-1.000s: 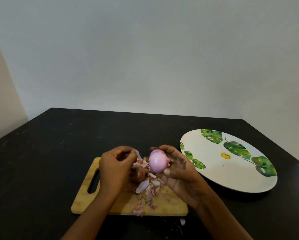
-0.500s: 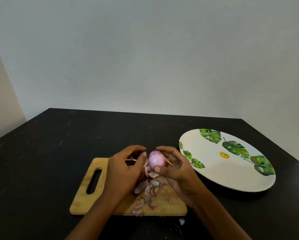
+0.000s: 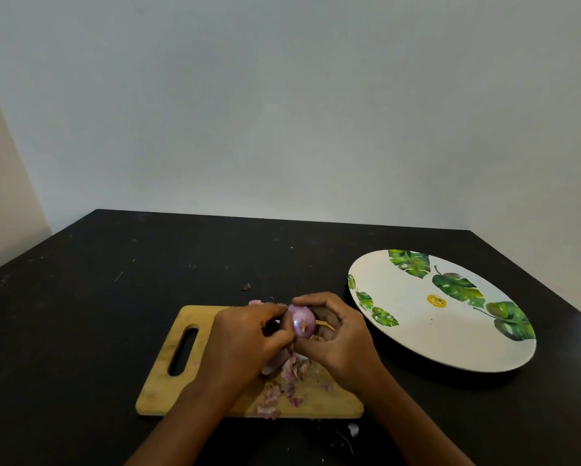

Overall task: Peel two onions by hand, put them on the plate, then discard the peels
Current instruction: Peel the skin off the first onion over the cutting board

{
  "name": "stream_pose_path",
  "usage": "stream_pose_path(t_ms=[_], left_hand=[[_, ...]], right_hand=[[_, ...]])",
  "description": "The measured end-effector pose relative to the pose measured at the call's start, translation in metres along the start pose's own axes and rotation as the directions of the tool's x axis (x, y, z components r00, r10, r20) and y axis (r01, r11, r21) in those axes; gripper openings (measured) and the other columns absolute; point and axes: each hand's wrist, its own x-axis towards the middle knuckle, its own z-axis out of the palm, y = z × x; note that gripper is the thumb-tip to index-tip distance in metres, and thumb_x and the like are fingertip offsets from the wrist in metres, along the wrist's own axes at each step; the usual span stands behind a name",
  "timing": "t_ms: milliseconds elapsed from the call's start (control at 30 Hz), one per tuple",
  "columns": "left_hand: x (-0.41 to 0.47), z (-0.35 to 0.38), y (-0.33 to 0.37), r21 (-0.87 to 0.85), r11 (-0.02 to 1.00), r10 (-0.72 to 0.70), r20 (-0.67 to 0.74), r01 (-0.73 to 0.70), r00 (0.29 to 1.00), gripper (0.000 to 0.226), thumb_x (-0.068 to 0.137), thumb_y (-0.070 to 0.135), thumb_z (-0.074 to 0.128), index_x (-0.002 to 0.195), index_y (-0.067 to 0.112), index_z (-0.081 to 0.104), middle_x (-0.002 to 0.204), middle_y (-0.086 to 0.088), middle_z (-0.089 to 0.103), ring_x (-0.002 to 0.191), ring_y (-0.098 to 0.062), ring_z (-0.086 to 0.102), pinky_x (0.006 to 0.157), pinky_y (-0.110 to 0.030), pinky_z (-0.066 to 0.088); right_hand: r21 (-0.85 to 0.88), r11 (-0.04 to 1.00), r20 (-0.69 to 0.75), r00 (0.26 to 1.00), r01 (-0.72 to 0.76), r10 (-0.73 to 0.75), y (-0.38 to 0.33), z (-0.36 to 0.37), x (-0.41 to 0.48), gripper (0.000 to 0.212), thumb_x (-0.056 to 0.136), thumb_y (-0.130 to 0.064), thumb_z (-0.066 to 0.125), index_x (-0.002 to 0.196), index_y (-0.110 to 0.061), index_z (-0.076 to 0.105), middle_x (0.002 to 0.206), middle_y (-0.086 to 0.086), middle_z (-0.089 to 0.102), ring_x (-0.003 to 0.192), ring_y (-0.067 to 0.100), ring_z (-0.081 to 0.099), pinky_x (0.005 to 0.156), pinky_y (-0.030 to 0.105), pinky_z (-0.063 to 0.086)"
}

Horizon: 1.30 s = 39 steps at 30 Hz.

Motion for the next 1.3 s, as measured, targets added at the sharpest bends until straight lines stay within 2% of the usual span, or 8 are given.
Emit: stream_pose_path(t_ms=[100,333,467,600,900,1100,1200,1300], left_hand=[[-0.003,0.001,0.001,-0.003,1.000,0.031,-0.025,-0.031,0.999,0.033,0.075,0.040,0.051,0.079,0.016,0.074,0.060,0.007,0.067,0.055,0.010,0.048,0.052,0.007,0.032],[-0.005,0.004,-0.002,-0.073,0.997,-0.016,-0.177,0.003,0.984,0.020,0.070,0.036,0.064,0.072,0.017,0.072,0.060,0.009,0.066,0.052,0.001,0.057,0.059,-0.003,0.045],[-0.004,0.003,0.001,-0.139,0.989,-0.076,-0.216,0.047,0.973,0.027,0.070,0.041,0.055,0.069,0.019,0.071,0.058,0.012,0.064,0.072,-0.005,0.061,0.055,-0.013,0.048],[-0.003,0.005,0.001,-0.207,0.968,-0.190,-0.228,0.143,0.955,0.003,0.069,0.018,0.068,0.068,0.019,0.070,0.058,0.012,0.064,0.067,-0.006,0.062,0.055,-0.017,0.050],[0.004,0.004,0.003,-0.578,0.716,-0.553,-0.129,0.390,0.823,0.016,0.079,0.002,0.063,0.068,0.011,0.070,0.063,-0.005,0.068,0.061,-0.021,0.066,0.059,-0.037,0.057],[0.001,0.001,0.000,-0.262,0.929,-0.329,-0.260,0.261,0.908,0.012,0.074,0.015,0.067,0.068,0.025,0.068,0.058,0.012,0.063,0.065,-0.003,0.062,0.055,-0.015,0.048],[-0.002,0.003,-0.002,-0.016,0.975,-0.218,-0.260,0.222,0.941,0.007,0.073,0.019,0.072,0.071,0.025,0.069,0.060,0.014,0.063,0.048,-0.002,0.052,0.047,-0.009,0.034],[-0.003,0.008,-0.006,0.202,0.969,-0.108,-0.188,0.146,0.976,0.014,0.064,0.020,0.081,0.073,0.021,0.071,0.064,0.008,0.065,0.056,0.003,0.045,0.051,-0.006,0.028]], right_hand=[[-0.011,1.000,0.010,1.000,-0.014,0.014,0.002,0.001,-0.001,0.047,0.067,-0.007,0.079,0.111,-0.013,0.062,0.112,0.008,0.066,0.106,0.019,0.066,0.088,0.032,0.056],[0.002,1.000,0.046,0.999,-0.013,0.013,-0.002,0.002,-0.003,0.045,0.065,-0.012,0.082,0.105,-0.016,0.062,0.108,0.003,0.067,0.106,0.023,0.066,0.085,0.039,0.058],[0.007,1.000,0.037,0.999,0.009,-0.009,-0.007,0.004,-0.003,0.040,0.065,-0.021,0.082,0.099,-0.029,0.064,0.107,0.004,0.065,0.103,0.023,0.066,0.082,0.036,0.058],[0.016,1.000,0.045,0.999,-0.005,0.004,-0.008,0.006,-0.004,0.040,0.065,-0.023,0.083,0.099,-0.026,0.062,0.107,0.002,0.062,0.105,0.021,0.064,0.082,0.035,0.058],[0.145,0.989,-0.010,1.000,-0.012,0.014,-0.012,0.005,-0.003,0.049,0.063,-0.004,0.083,0.104,-0.014,0.056,0.104,-0.010,0.067,0.107,0.019,0.065,0.079,0.026,0.056],[0.244,0.968,-0.095,0.993,-0.048,0.073,-0.016,-0.001,-0.002,0.050,0.066,0.005,0.081,0.106,-0.014,0.058,0.102,-0.004,0.069,0.102,0.016,0.067,0.077,0.022,0.055],[0.241,0.968,-0.139,0.984,-0.072,0.108,-0.015,-0.002,0.000,0.052,0.065,-0.006,0.085,0.107,-0.018,0.059,0.102,-0.008,0.069,0.101,0.014,0.067,0.077,0.022,0.056],[0.207,0.975,-0.173,0.978,-0.081,0.118,-0.012,-0.002,0.001,0.053,0.064,-0.009,0.086,0.108,-0.019,0.059,0.102,-0.009,0.069,0.102,0.014,0.066,0.080,0.024,0.056]])
